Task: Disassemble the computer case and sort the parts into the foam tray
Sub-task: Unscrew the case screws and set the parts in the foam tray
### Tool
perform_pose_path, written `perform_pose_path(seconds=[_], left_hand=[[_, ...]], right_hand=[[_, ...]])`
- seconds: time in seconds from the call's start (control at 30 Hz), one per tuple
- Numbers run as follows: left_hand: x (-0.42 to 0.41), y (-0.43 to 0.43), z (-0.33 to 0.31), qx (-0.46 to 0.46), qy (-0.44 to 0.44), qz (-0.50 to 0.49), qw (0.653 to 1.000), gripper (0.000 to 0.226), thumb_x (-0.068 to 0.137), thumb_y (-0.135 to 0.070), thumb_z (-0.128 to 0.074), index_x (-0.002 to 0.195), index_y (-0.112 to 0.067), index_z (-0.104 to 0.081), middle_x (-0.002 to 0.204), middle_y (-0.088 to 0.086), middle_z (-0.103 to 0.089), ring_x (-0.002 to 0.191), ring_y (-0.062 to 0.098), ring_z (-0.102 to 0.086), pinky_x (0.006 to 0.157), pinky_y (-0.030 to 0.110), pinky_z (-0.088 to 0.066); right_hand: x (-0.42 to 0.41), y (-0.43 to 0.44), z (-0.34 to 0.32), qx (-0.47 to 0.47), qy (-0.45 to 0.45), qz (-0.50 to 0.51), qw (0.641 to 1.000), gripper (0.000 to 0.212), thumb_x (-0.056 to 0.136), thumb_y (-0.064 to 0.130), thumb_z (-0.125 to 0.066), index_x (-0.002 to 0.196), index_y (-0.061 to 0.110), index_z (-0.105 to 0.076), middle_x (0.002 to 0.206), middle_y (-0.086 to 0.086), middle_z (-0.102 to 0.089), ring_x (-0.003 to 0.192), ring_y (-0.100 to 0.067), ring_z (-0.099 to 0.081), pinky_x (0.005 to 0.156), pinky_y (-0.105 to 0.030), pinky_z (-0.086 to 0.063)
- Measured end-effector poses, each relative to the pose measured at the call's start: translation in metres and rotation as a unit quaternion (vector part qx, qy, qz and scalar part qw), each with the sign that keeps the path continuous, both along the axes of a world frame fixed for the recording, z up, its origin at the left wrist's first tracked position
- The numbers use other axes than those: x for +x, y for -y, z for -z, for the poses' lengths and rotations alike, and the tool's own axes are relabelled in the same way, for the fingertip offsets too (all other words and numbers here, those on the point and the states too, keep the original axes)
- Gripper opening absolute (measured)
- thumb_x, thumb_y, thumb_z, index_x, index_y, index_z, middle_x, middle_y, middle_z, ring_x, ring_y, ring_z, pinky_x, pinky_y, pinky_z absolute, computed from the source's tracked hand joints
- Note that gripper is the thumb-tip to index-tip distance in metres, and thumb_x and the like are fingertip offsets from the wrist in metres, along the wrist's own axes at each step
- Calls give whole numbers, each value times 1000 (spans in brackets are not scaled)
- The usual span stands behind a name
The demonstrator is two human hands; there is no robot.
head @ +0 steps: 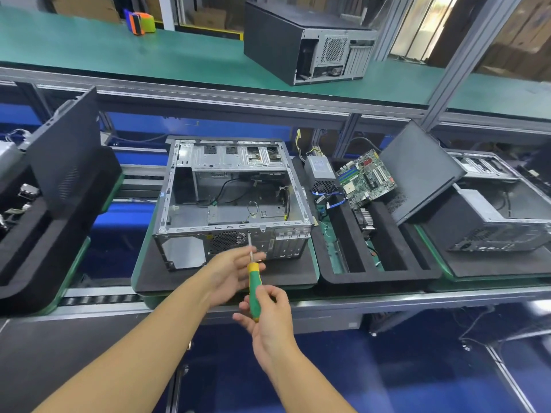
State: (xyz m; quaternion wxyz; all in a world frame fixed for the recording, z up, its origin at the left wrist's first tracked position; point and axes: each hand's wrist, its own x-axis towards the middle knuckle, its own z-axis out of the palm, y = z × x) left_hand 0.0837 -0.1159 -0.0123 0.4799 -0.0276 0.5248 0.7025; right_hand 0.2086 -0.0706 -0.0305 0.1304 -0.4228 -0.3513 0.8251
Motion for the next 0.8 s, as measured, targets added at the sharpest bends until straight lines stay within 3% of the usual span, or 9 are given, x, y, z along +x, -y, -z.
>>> perform_pose_path(seconds=[0.1, 0.37, 0.5, 0.6, 0.73, 0.8], left_hand=[[-16, -20, -6, -46, -10, -113, 993, 21, 101, -25, -56, 111, -9, -64, 115, 8, -70, 91, 18, -67, 74, 30, -51], [-28, -44, 3, -82, 29, -181, 980, 9, 97, -15, -63, 97, -7, -65, 88, 7, -70, 77, 16, -65, 68, 30, -54], [-27, -45, 5, -68, 25, -187, 980, 12, 99, -13, -58, 90, -7, -63, 83, 6, -66, 73, 16, -63, 72, 31, -54], [-25, -45, 4, -54, 21, -186, 981, 15, 99, -9, -53, 86, -7, -60, 80, 7, -62, 70, 16, -59, 70, 30, -52], [-18, -50, 5, -54, 43, -168, 983, 21, 97, -10, -47, 77, -10, -54, 70, 5, -53, 61, 17, -49, 60, 30, -45], [-12, -47, 9, -39, 81, -138, 986, 23, 91, -13, -41, 68, -15, -45, 60, 1, -40, 52, 16, -37, 50, 27, -34]], right_hand=[[3, -1, 5, 38, 15, 10, 999, 19, 96, 9, -65, 111, 16, -57, 107, -18, -61, 75, -21, -67, 62, -35, -59], [6, -8, 3, 100, 35, -16, 994, 24, 92, 7, -68, 108, 21, -57, 106, -15, -61, 74, -18, -67, 62, -34, -60], [13, -16, -3, 177, 40, -57, 982, 20, 92, 8, -62, 104, 19, -52, 94, -10, -59, 57, -10, -55, 55, -31, -56], [20, -23, -7, 230, 24, -70, 970, 11, 92, 10, -55, 97, 15, -47, 77, -8, -53, 53, -15, -47, 49, -31, -51], [27, -32, -12, 236, -31, -69, 969, 10, 93, 6, -52, 98, 11, -46, 69, -5, -58, 52, -18, -47, 46, -32, -49], [28, -37, -16, 219, -61, -65, 972, 17, 88, 15, -51, 104, 12, -50, 71, -6, -59, 52, -19, -48, 46, -32, -47]])
